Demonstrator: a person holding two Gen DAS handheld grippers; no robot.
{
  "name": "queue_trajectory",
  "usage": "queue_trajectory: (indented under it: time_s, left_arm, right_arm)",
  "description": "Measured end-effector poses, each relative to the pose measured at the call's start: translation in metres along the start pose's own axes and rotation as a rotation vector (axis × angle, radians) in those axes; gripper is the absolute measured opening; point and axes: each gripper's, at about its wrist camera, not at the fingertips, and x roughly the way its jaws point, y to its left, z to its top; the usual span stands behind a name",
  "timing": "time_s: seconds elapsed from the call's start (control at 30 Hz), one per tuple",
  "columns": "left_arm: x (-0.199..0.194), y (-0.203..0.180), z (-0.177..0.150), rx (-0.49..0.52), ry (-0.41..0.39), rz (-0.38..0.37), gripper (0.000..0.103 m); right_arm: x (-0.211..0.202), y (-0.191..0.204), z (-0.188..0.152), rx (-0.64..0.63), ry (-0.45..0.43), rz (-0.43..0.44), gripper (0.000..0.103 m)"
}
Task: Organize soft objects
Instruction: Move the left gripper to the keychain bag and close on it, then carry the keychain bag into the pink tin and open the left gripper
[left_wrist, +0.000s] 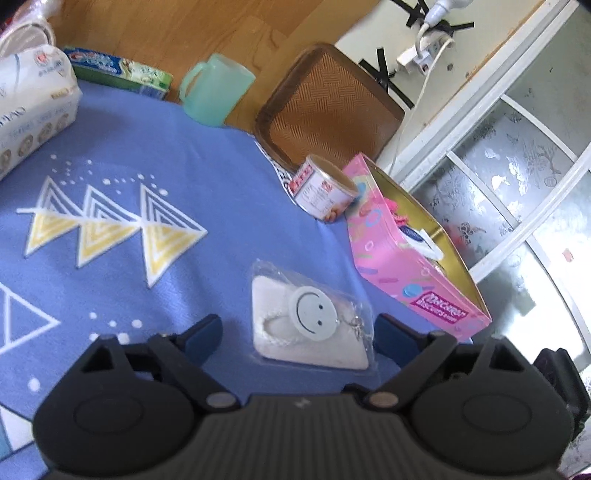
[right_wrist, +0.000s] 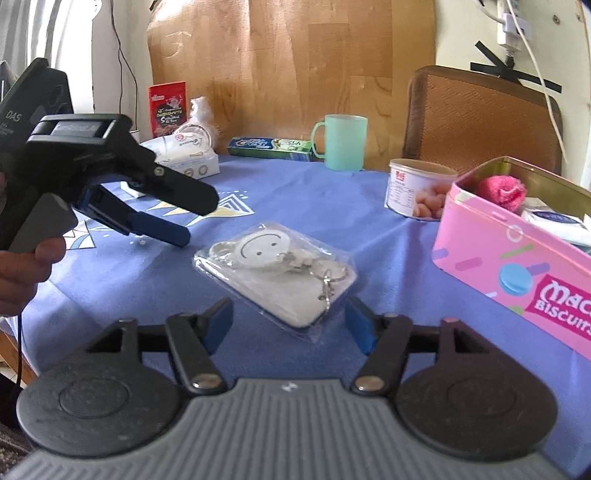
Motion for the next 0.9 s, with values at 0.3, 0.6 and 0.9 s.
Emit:
queue_trajectory:
  time_s: [0.3,0.6,0.9]
  left_arm:
    - [0.024,-0.021,-0.001,0.078,0.035,0.036,0.087]
    - [0.026,-0.030,-0.002,0.078,0.019,0.023,0.086]
    - [0.020,-0.056,0.018,0.131,-0.035,0.009,0.086]
  right_arm:
    - [0.016,-0.009,0.006,0.022,0.029,-0.018,0.074]
    - [0.007,-0.008,0.005,0.057,-0.038,-0.059,0.069]
    - [-0.009,-0.012,0.017,0.039,-0.140,-0.118,0.069]
